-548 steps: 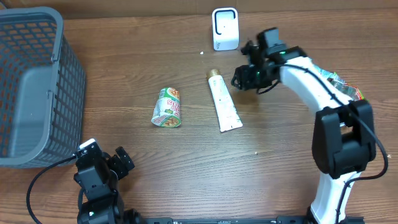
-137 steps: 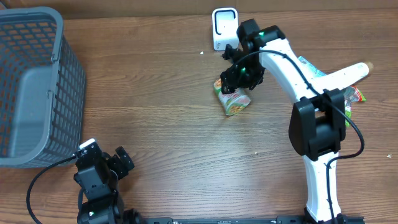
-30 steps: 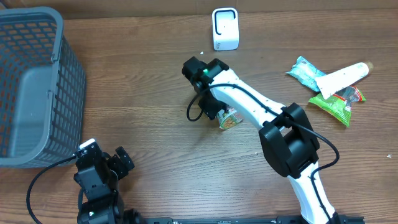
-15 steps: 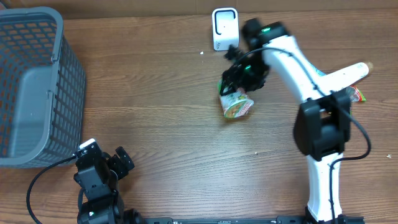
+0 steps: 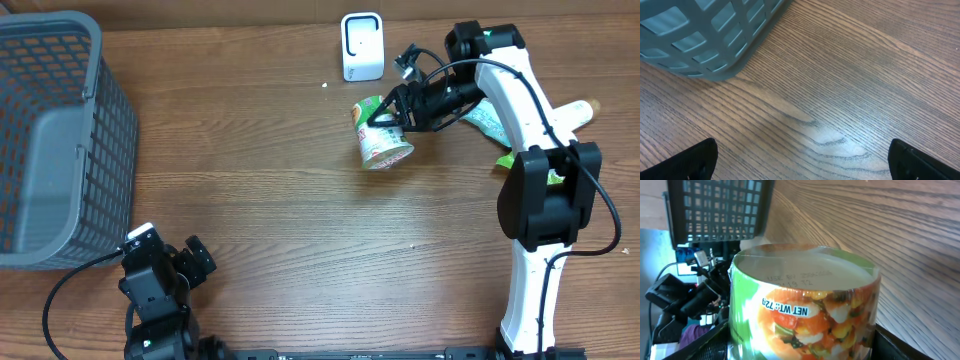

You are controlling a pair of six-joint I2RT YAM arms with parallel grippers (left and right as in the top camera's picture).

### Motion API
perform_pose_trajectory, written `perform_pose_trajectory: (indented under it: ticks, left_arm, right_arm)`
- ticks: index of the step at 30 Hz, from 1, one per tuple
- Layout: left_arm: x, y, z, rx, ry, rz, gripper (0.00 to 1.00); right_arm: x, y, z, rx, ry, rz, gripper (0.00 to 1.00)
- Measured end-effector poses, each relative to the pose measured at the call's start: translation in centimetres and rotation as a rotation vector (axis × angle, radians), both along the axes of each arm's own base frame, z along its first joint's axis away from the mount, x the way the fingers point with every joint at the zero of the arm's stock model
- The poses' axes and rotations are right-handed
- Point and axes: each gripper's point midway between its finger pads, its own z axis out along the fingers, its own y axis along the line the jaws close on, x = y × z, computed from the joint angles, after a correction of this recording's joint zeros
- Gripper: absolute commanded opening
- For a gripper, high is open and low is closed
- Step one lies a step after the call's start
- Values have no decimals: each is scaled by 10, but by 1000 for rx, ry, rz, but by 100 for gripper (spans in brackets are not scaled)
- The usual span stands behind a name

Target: Scan the item barcode

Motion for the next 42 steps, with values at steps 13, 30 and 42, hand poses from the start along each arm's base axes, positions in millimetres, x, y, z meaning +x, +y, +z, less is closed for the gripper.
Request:
perform_pose_trajectory:
  ticks: [13, 30, 42]
  left_arm:
    - [0, 0, 0, 0, 0, 0, 100]
    - [0, 0, 0, 0, 0, 0, 100]
    - [0, 0, 0, 0, 0, 0, 100]
  right_arm:
    - [1, -1, -25, -140, -51, 33, 78]
    - [-26, 10, -105, -541, -35, 104, 81]
    - [-15, -22, -114, -744, -82, 83, 84]
